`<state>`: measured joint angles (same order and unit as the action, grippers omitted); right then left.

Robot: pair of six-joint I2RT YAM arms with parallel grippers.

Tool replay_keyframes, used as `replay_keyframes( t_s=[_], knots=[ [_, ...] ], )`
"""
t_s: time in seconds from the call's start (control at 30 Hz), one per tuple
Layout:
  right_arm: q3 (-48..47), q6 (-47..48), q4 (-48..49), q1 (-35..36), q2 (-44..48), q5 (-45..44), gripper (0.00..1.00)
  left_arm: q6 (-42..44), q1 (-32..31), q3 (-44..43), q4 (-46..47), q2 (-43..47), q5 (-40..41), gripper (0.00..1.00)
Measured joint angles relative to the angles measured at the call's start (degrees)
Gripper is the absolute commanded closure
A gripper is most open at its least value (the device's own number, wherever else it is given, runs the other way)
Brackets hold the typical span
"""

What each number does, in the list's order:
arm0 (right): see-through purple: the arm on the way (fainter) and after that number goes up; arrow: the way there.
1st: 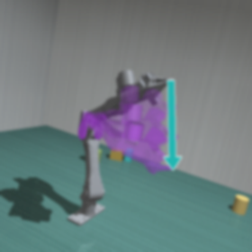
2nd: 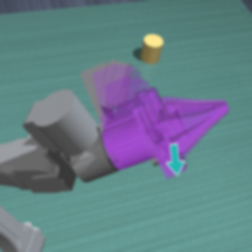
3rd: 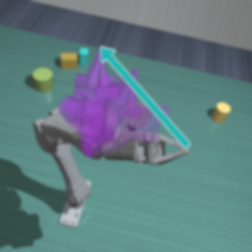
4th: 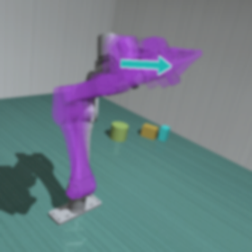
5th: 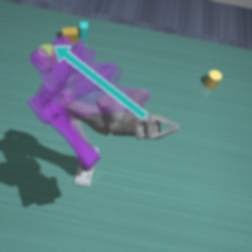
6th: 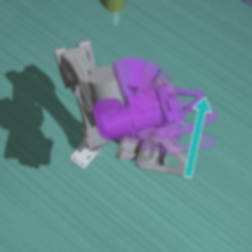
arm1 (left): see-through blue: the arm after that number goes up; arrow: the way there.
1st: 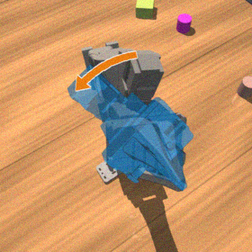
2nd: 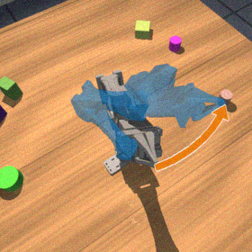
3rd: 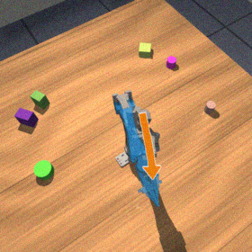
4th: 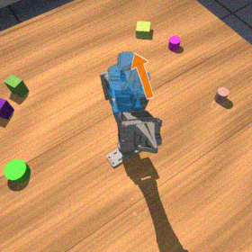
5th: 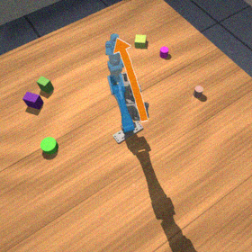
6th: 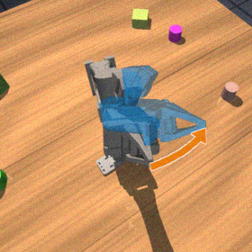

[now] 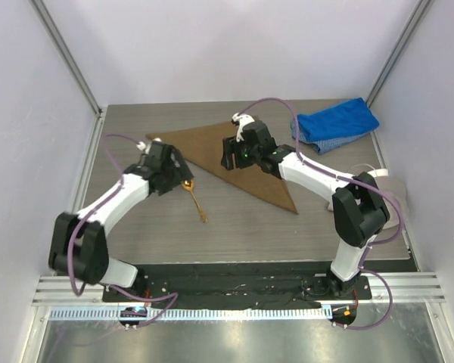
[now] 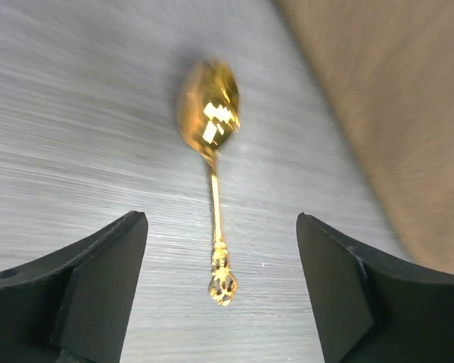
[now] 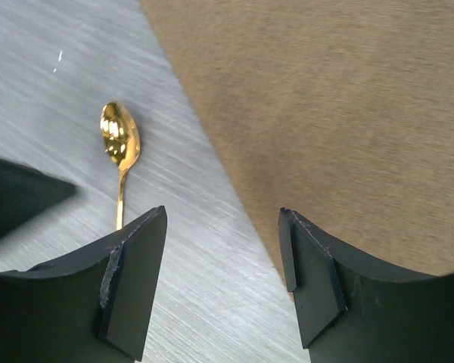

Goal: Fold the napkin, place the utensils inside, and roll it up
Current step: Grab a utensil with the right arm

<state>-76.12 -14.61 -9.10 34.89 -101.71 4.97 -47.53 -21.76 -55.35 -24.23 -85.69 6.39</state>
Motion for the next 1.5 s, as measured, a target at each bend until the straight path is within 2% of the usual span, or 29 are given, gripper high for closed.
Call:
replay_keyframes(
  t_s=[0.07,0.1,0.13,0.27,0.37,0.67,1.07,1.3,1.47,1.5],
  knots=[
    [0.00,0.42,-0.07,1.44,0.02,-0.81,0.32,1.46,4.15,0.44,-1.18,5.44,-1.31,0.09],
    [0.00,0.57,-0.20,2.08,-0.02,-1.14,0.32,2.03,7.43,0.94,-1.57,8.39,-2.14,0.02],
    [-0.07,0.68,-0.46,2.84,-0.11,-1.46,0.33,2.78,9.86,1.25,-2.05,10.40,-2.43,0.00],
    [-3.58,0.74,-1.64,6.05,-4.20,-2.14,0.36,6.84,20.83,1.62,-4.94,17.03,-3.06,0.00],
    [-9.86,1.03,-3.28,9.35,-11.26,-2.99,0.37,10.80,23.71,0.04,-8.22,17.97,-2.49,0.00],
    [-25.62,3.39,-14.01,17.51,-27.58,-8.63,0.41,20.87,24.76,-3.72,-11.45,20.92,4.76,0.00],
    [-35.28,5.86,-21.24,20.44,-33.79,-13.90,0.57,23.04,24.90,-3.32,-12.63,24.48,6.05,0.00],
    [-37.09,7.65,-22.56,21.03,-34.77,-14.47,0.73,23.69,24.90,-3.19,-12.98,25.07,6.14,0.00],
    [-37.20,8.61,-22.62,20.96,-34.84,-12.76,0.99,23.89,24.90,-3.17,-12.96,25.22,6.27,0.00],
    [-37.20,8.79,-22.62,20.81,-34.84,-12.39,0.99,23.93,24.90,-3.17,-12.98,25.22,6.29,0.00]
  ],
)
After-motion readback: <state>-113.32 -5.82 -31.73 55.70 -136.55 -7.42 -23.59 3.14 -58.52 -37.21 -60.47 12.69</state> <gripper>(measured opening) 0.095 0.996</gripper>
